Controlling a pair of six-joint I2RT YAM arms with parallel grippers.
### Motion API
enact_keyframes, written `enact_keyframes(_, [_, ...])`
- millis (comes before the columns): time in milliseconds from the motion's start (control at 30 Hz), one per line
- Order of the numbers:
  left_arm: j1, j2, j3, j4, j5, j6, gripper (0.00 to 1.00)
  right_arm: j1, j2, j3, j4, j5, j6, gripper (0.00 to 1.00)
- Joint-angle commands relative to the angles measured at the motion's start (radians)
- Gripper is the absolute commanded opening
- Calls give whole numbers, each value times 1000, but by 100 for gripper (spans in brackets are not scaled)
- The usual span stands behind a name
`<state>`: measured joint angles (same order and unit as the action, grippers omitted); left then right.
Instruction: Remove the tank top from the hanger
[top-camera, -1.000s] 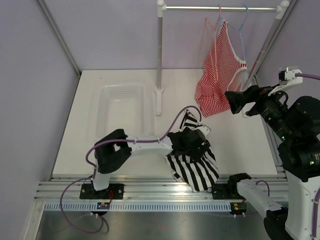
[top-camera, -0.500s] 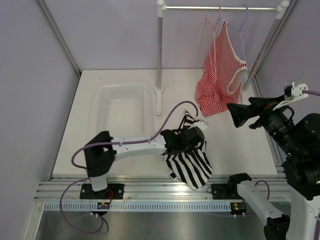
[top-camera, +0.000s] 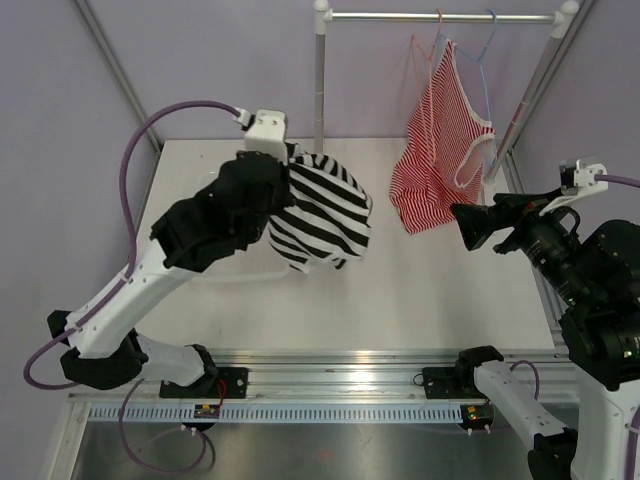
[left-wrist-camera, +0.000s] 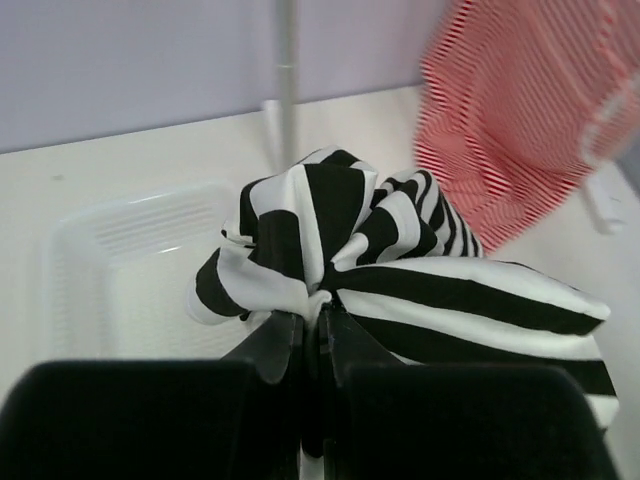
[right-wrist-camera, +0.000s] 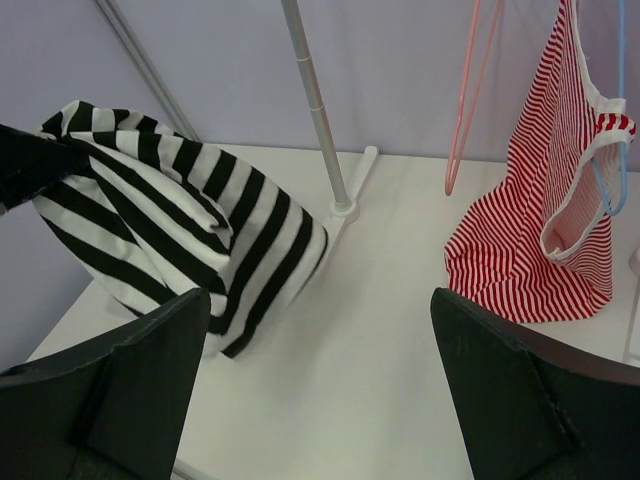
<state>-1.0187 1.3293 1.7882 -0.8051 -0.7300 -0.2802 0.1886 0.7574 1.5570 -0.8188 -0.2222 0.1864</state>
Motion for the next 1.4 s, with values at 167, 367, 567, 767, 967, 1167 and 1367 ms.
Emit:
enact_keyframes(167, [401,-67,-76,-82,137,49,0,5,13,-34,87,-6,24,99])
enact_keyframes(367, [557,-6,-182,3,325,6,0,5,16,-51,102,-32,30,99])
enact_keyframes(567, [598,105,-213,27,440,-19,0,3,14,-64,98,-48,27,99])
enact_keyframes(767, [627,208,-188,1,482,-48,0,3,7,-94,106,-86,33,99])
enact_keyframes(967, [677,222,-102,-101,448,-76,51,3,14,-97,73,-57,10,99])
enact_keyframes(1167, [675,53,-124,-151,304,-76,99,3,85,-77,-45,188,-4,99])
enact_keyframes(1367, [674,-249,-217,-184,190,-44,99,3,157,-80,-186,461,-18,100])
